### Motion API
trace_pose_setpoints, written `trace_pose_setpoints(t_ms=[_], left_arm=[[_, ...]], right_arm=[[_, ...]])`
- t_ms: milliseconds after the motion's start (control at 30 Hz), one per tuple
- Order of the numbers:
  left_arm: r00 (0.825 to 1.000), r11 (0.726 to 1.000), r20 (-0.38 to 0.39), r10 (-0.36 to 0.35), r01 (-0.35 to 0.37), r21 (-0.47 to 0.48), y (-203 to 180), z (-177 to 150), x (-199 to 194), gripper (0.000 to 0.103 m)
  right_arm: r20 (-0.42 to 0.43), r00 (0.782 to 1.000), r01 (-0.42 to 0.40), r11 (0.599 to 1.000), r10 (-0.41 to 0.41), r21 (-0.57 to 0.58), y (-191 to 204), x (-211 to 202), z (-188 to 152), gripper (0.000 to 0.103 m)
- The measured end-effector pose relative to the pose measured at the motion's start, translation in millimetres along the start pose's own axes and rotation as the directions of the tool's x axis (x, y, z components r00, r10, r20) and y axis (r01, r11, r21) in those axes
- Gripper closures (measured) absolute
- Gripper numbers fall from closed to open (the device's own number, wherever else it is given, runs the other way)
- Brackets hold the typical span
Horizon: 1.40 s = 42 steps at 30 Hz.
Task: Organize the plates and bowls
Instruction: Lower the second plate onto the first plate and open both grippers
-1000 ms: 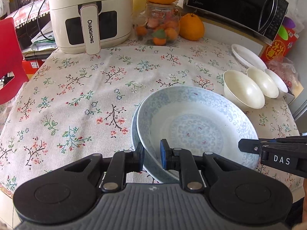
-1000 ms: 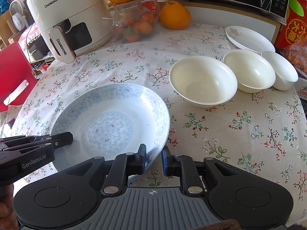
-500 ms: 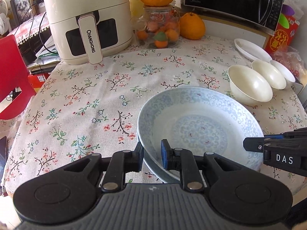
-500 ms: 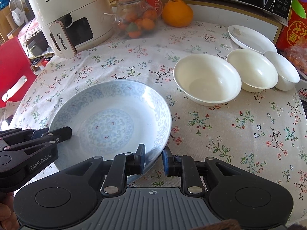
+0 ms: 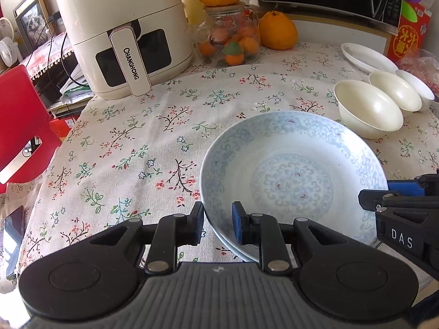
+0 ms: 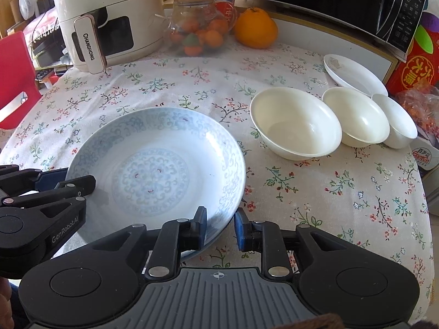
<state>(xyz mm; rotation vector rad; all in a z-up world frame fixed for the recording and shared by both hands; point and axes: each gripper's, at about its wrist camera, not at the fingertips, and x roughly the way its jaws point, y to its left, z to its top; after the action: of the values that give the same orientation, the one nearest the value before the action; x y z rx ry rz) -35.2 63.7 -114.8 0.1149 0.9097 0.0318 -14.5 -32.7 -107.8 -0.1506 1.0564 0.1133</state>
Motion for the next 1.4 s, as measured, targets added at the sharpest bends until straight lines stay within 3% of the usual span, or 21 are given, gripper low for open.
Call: trace_pose_setpoints(t_ms=[233, 767, 1233, 1400], left_arm=[[1.000, 1.000, -0.004, -0.007, 0.007, -0.001, 0.5, 1.8, 0.8, 0.079], [0.999, 0.997, -0.032, -0.037, 0.034, -0.075, 5.7, 12.5, 10.5, 0.074], [0.998, 0.991, -0.035, -0.046, 0.041, -0.131, 13.5, 20.8, 11.8, 0.074], [0.999, 0.983, -0.013, -0.051, 0.048, -0.178, 20.4, 34.2, 10.1, 0.069]], right_arm=[[0.003, 1.000, -0.003, 1.000, 0.003, -0.007, -1.8, 0.0, 1.3, 0.080], [-0.029, 0.990, -0.135, 0.981, 0.141, 0.140, -33.5, 4.2, 12.7, 0.081], [-0.012, 0.988, -0.150, 0.962, 0.157, 0.226, -52.8, 2.5, 18.8, 0.081], [-0.001, 0.984, -0.169, 0.942, 0.177, 0.291, -71.7, 2.3, 26.0, 0.080]])
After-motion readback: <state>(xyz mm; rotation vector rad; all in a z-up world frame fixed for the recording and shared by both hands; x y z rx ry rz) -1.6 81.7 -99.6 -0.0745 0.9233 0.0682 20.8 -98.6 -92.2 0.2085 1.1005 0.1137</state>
